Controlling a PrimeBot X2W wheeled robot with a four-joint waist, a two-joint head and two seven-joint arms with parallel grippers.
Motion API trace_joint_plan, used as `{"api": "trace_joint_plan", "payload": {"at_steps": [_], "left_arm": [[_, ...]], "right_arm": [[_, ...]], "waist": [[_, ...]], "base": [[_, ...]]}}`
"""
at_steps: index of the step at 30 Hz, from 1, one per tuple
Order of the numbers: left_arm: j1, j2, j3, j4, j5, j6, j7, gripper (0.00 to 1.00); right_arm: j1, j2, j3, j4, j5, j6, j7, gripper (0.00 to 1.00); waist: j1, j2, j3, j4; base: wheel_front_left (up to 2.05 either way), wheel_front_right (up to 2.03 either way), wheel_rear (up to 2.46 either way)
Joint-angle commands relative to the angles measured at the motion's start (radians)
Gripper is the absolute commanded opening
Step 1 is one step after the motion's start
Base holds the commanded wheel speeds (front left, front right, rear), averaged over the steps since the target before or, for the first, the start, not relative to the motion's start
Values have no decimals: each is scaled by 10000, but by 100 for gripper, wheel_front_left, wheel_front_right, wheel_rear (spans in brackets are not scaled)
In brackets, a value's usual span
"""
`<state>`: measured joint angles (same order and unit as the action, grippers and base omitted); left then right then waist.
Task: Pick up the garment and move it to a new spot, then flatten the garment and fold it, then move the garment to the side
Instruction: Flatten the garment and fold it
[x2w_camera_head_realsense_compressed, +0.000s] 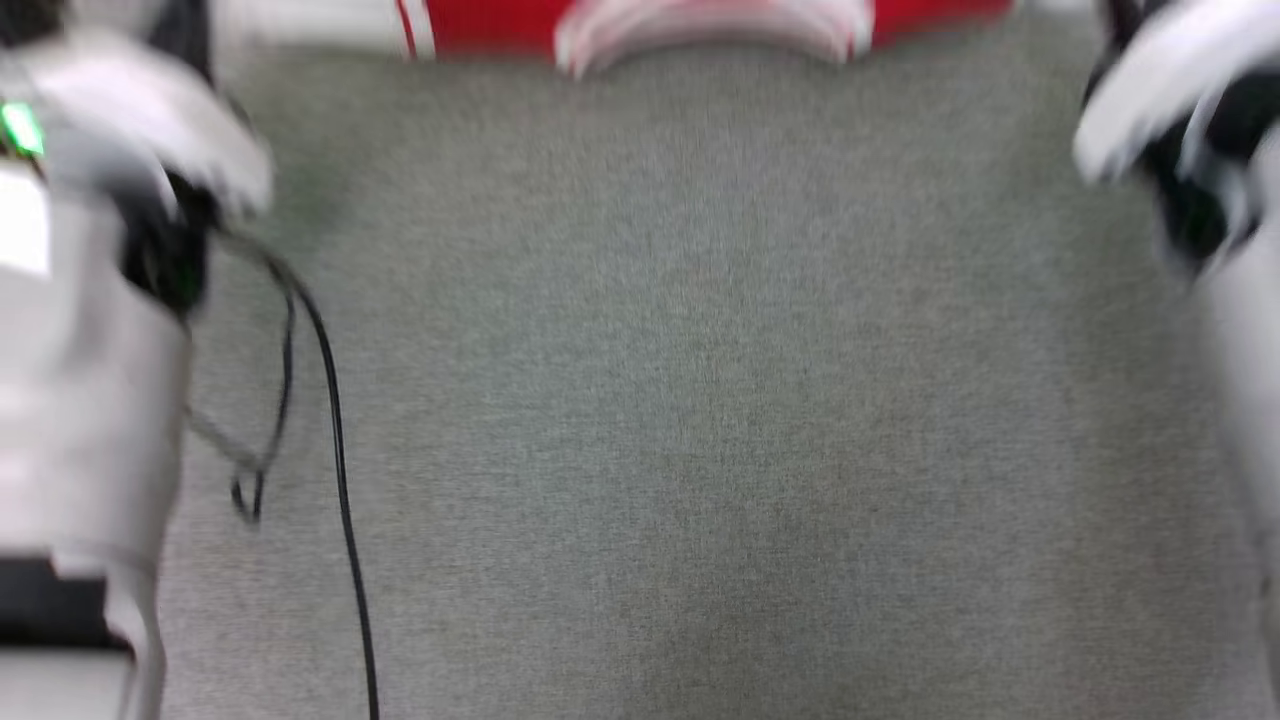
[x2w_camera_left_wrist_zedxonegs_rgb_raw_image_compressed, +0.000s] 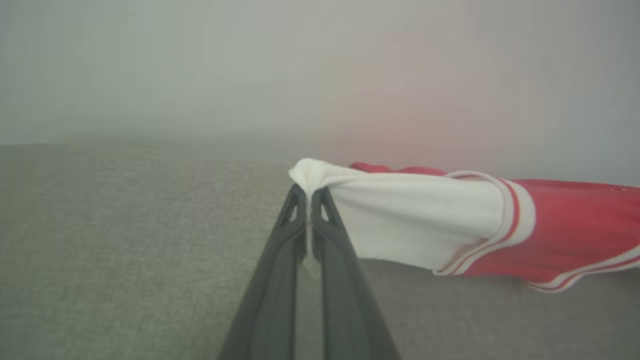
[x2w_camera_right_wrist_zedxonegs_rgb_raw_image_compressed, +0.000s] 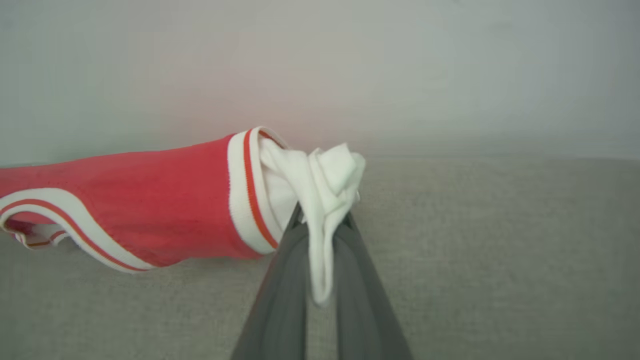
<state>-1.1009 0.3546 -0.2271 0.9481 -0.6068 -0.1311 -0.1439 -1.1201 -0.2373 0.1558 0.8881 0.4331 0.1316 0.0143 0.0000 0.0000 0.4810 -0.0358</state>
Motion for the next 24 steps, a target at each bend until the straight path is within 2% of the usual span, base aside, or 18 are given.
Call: {"api": "trace_joint_plan", "payload": {"at_steps": [1, 7, 13, 19, 24], "left_arm": [[552, 143, -105, -83, -132, 13, -221, 0], [3024, 377, -499, -408, -769, 18, -689, 0], [5410, 506, -399, -903, -1108, 30, -995, 0], [7658, 408, -261, -1936, -1411, 464, -1054, 0], [9444, 528, -223, -3391, -1539, 1070, -800, 0]], "right_arm": [[595, -202, 81, -115, 135, -18, -173, 0], [3222, -460, 470, -842, 719, -21, -546, 0], [5537, -699, 456, -1851, 1074, -22, -336, 0], [7950, -772, -13, -2977, 848, -25, -19, 0], [9959, -556, -746, -4209, 535, -32, 453, 0]], "waist": [[0, 0, -817, 101], [0, 0, -2196, 19], [0, 0, -3346, -137], [0, 0, -4230, -34], [0, 0, -4777, 47]], "base": [[0, 0, 0], [0, 0, 0], [0, 0, 0], [0, 0, 0], [0, 0, 0]]}}
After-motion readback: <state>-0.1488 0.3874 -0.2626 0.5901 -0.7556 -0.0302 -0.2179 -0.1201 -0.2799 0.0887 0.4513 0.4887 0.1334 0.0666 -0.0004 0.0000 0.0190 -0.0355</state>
